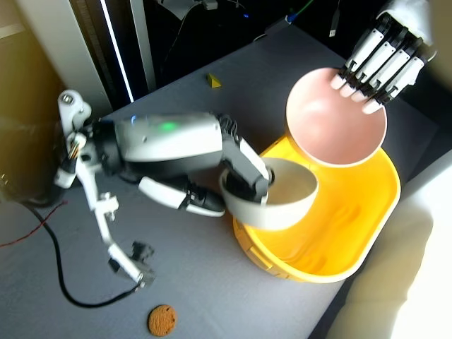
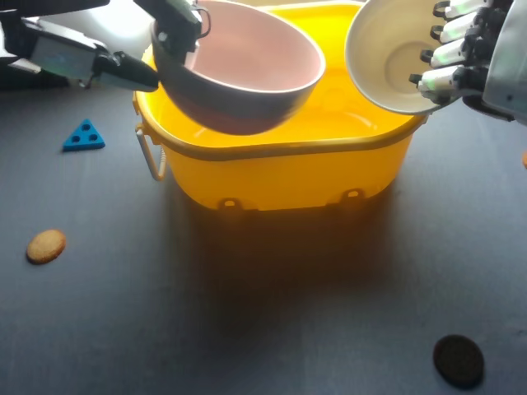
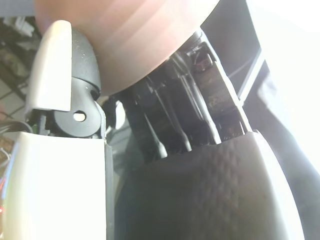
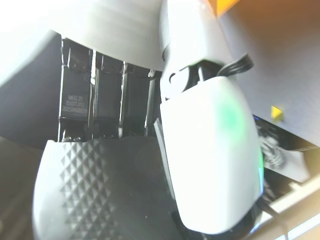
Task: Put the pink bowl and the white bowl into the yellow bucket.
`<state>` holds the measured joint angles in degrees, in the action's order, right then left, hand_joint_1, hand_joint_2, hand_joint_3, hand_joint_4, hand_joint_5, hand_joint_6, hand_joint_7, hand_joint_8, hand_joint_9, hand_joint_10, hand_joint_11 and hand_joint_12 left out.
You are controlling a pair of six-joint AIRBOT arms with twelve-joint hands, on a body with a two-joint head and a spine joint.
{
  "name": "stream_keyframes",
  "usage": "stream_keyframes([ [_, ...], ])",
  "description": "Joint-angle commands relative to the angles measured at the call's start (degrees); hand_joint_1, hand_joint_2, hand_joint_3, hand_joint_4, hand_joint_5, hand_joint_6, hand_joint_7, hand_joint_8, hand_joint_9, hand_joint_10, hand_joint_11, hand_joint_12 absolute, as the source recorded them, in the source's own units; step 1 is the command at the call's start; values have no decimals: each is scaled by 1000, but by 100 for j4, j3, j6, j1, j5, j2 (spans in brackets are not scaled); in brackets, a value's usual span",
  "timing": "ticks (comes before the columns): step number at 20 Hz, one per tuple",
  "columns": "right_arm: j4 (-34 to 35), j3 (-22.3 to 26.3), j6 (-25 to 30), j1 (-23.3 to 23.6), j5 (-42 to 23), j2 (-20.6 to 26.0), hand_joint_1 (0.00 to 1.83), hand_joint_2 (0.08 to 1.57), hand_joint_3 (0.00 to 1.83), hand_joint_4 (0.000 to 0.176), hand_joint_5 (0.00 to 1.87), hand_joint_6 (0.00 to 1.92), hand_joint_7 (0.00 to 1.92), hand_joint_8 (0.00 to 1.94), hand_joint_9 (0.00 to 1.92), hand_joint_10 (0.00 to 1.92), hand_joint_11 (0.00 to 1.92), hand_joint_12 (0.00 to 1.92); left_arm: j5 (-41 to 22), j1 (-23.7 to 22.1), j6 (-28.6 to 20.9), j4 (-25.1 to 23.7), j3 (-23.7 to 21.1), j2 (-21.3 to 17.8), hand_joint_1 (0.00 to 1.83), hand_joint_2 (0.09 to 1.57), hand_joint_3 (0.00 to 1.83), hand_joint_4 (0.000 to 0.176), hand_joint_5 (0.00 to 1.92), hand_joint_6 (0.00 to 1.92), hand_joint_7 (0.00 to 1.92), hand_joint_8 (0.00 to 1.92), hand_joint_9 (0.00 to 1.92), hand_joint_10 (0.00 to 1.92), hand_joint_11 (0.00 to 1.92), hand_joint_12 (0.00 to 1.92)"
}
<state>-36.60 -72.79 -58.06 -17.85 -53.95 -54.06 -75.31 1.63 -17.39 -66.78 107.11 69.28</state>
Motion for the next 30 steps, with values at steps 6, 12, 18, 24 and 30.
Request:
stream_keyframes([
  [6, 372, -217, 548, 223, -291, -85, 1388, 1062, 1, 0, 1029, 916, 1084, 704, 1055, 956, 920, 888, -100, 86, 119, 645, 469, 190, 1378, 1100, 0, 0, 919, 1034, 1075, 787, 934, 1141, 715, 1058],
  [12, 449, -284, 774, 265, -246, -237, 1393, 1045, 1, 0, 1066, 847, 1129, 634, 1089, 908, 950, 871, -33, 164, 152, 602, 622, 299, 1375, 1112, 1, 0, 886, 1075, 1038, 863, 915, 1168, 706, 1067],
  [18, 527, -492, 1073, 266, -131, -411, 1393, 1046, 0, 0, 1057, 864, 1127, 627, 1100, 890, 950, 860, -33, 43, 145, 508, 803, 422, 1381, 1091, 0, 0, 938, 994, 1090, 788, 944, 1118, 743, 1120],
  [24, 527, -494, 1086, 249, -131, -414, 1389, 1058, 0, 0, 1040, 904, 1100, 666, 1058, 952, 932, 871, -17, 1, 144, 420, 762, 403, 1376, 1104, 2, 0, 898, 1051, 1047, 824, 943, 1148, 756, 1112],
  [30, 538, -492, 1109, 247, -131, -413, 1381, 1087, 1, 0, 984, 1014, 1054, 761, 954, 1082, 815, 935, -17, 45, 144, 372, 691, 363, 1365, 1132, 5, 0, 904, 1141, 920, 1010, 870, 1172, 642, 961],
])
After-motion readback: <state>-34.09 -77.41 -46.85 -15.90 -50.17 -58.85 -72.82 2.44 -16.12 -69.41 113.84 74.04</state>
